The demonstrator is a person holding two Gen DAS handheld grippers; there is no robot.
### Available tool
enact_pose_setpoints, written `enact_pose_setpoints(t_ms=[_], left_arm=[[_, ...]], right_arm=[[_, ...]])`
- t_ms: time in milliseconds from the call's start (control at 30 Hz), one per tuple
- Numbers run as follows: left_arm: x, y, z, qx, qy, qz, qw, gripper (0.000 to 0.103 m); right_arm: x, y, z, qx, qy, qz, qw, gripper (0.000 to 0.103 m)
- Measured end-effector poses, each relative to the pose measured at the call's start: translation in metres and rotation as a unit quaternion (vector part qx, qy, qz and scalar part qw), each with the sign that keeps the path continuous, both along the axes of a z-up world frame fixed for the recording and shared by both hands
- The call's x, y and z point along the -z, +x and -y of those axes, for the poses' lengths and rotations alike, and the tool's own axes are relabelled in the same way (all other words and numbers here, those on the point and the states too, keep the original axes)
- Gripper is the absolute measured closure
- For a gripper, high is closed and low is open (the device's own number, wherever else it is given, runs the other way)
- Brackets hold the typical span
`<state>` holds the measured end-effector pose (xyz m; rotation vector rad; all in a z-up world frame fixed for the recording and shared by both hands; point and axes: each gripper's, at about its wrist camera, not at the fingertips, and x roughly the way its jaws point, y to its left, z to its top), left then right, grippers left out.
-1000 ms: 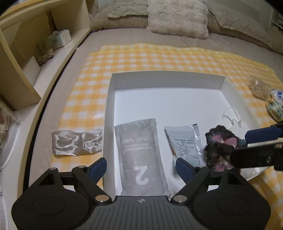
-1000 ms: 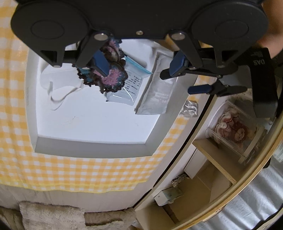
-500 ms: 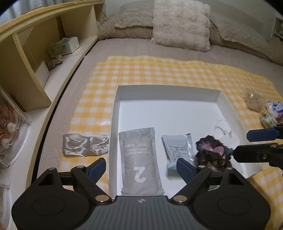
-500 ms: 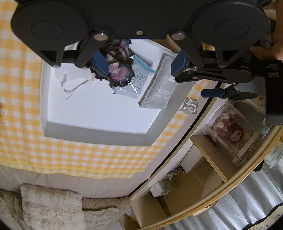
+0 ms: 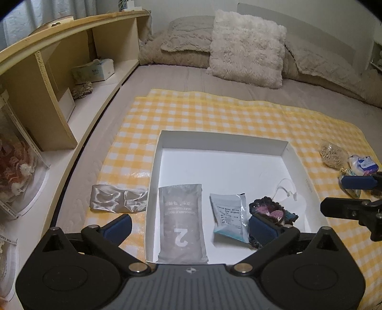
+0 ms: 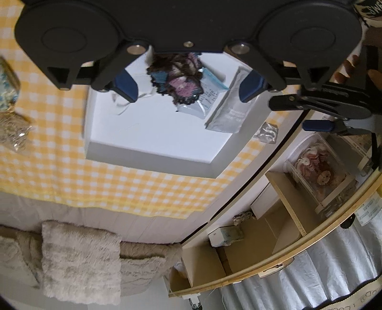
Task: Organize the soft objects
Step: 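Carry both packets into the white box and open both tools, then withdraw both tools from the box toward the remaining items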
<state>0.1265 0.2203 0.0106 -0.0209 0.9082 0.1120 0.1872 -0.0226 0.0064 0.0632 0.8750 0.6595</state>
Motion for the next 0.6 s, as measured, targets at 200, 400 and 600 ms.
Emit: enact_pose_setpoints(t_ms=[200, 400, 600], left_arm=[[-0.010, -0.006, 0.002, -0.009, -0.001, 0.018, 0.9998, 0.000], [-0.016, -0.003, 0.009, -0.003, -0.009, 0.028, 0.9996, 0.000], [-0.018, 0.008, 0.030, 0.013, -0.005, 0.032, 0.9994, 0.000]], right_arm=[[-0.004, -0.006, 0.011, 0.014, -0.028, 0.040, 0.999, 0.000], [-0.006, -0.008, 0.022, 0.032, -0.045, 0.065, 0.996, 0.000], [-0.011, -0.003, 0.043, 0.054, -0.035, 0.066, 0.996, 0.000]])
